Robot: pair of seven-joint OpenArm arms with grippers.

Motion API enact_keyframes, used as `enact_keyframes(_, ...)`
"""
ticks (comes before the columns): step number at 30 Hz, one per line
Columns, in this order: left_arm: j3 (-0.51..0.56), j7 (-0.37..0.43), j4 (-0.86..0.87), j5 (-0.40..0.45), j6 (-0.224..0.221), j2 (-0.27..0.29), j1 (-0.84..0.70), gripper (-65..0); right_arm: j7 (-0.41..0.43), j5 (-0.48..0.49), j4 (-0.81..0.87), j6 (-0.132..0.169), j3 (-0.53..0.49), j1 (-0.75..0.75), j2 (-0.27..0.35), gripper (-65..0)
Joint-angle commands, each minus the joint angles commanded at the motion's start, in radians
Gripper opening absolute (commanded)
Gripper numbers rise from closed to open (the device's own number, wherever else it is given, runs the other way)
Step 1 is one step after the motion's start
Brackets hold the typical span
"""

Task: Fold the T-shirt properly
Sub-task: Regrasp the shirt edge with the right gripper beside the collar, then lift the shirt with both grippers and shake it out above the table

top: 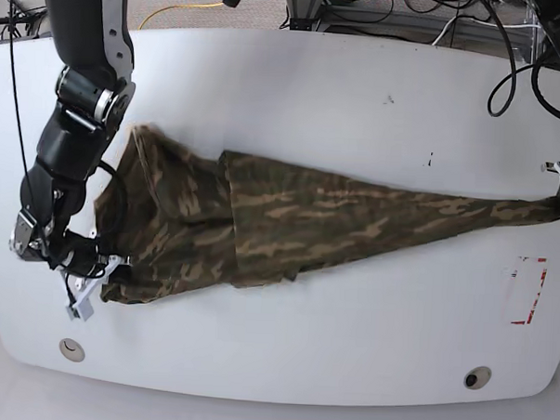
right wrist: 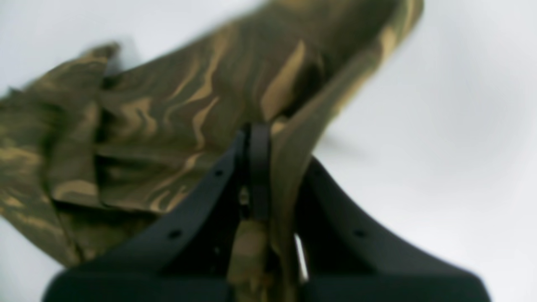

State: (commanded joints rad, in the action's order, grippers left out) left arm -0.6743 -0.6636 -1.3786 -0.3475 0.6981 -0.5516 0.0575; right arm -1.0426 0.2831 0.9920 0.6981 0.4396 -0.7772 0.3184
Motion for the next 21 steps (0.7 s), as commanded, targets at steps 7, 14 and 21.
enact_keyframes(7,0.066,0.000,-0.114,0.003,0.000,-0.005,0.149,-64.0,-0.094,0.000,0.046,0.000,-0.043,-0.199,0.000,-65.0)
enact_keyframes(14,0.106,-0.006,-0.189,0.005,0.000,-0.072,0.301,-64.0,-0.150,0.006,0.043,0.000,-0.127,-0.454,0.034,-65.0)
enact_keyframes(21,0.112,-0.072,-0.190,0.003,0.000,-0.140,0.446,-64.0,-0.184,0.008,0.037,0.000,-0.241,-0.528,0.069,-65.0)
